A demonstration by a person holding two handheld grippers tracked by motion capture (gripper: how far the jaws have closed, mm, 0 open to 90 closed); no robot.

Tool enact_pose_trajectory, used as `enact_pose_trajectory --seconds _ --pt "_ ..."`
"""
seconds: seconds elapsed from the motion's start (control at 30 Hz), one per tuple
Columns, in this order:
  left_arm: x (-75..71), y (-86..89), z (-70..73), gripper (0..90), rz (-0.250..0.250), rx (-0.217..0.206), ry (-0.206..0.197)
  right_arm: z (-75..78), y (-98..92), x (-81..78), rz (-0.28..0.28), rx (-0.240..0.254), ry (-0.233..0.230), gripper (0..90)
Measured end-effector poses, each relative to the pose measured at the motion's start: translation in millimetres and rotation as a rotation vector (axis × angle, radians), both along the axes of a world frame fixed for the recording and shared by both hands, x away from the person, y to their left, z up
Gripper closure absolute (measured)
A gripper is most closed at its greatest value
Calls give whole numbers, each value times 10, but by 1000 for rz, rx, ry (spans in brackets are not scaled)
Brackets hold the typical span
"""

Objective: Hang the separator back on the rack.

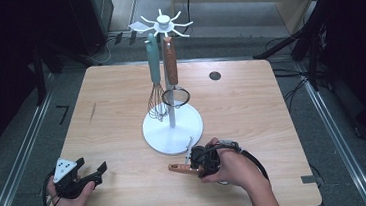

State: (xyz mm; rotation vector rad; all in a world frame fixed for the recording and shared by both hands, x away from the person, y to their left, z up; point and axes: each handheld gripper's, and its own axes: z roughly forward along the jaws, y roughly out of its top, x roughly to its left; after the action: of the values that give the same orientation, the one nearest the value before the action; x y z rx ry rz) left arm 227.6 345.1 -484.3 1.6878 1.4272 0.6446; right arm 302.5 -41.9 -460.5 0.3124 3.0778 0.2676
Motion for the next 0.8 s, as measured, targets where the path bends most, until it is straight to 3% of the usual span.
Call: enact_pose_trajectory --seconds 0.13,0.57,0.73,0.8 --pt "2 -5 1 144 0 5 2 10 3 -12 -8 -3 -3 684" --pt "8 0 1 147 -1 5 2 12 -28 -34 14 6 -5 706" --pt "10 2 2 147 -1 4 2 3 -89 -41 20 43 2 706" --pt "11 3 2 147 0 4 3 15 -119 -43 6 67 -16 706"
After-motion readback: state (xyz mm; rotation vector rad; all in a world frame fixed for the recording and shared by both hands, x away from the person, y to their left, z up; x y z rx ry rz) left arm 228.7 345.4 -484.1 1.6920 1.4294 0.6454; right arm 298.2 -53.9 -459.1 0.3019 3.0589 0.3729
